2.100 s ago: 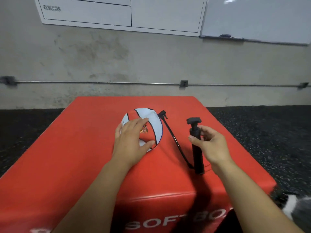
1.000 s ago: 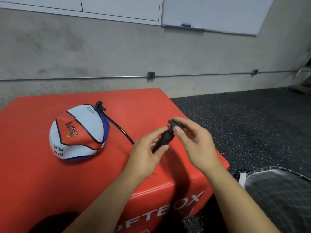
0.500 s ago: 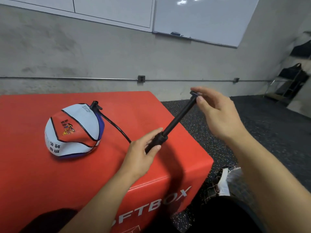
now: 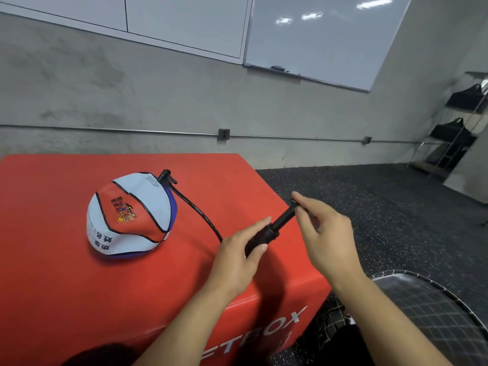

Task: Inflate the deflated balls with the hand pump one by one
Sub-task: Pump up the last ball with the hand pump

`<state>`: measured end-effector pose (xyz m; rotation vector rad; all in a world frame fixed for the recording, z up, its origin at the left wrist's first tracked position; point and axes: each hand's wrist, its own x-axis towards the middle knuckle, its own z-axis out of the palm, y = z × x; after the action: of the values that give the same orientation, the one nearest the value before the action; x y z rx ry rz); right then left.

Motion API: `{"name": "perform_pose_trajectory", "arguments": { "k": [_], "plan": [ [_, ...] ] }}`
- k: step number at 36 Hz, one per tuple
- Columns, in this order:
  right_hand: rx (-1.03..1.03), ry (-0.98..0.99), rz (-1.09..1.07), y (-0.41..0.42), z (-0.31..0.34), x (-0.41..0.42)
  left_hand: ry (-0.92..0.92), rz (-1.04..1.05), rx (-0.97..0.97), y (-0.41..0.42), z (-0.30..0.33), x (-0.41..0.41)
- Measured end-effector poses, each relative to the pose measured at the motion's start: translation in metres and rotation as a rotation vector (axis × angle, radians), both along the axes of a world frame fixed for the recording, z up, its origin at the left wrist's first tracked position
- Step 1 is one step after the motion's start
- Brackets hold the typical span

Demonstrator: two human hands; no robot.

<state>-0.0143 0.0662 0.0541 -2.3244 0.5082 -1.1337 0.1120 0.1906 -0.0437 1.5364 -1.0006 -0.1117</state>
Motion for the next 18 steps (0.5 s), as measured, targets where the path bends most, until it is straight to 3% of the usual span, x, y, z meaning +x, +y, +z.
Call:
{"name": "perform_pose_trajectory", "arguments": {
  "k": [18],
  "plan": [
    [0.078, 0.049, 0.170, 0.008, -0.013, 0.016, 0.066, 0.028, -0.024, 0.005, 0.005, 0.002]
  ]
}}
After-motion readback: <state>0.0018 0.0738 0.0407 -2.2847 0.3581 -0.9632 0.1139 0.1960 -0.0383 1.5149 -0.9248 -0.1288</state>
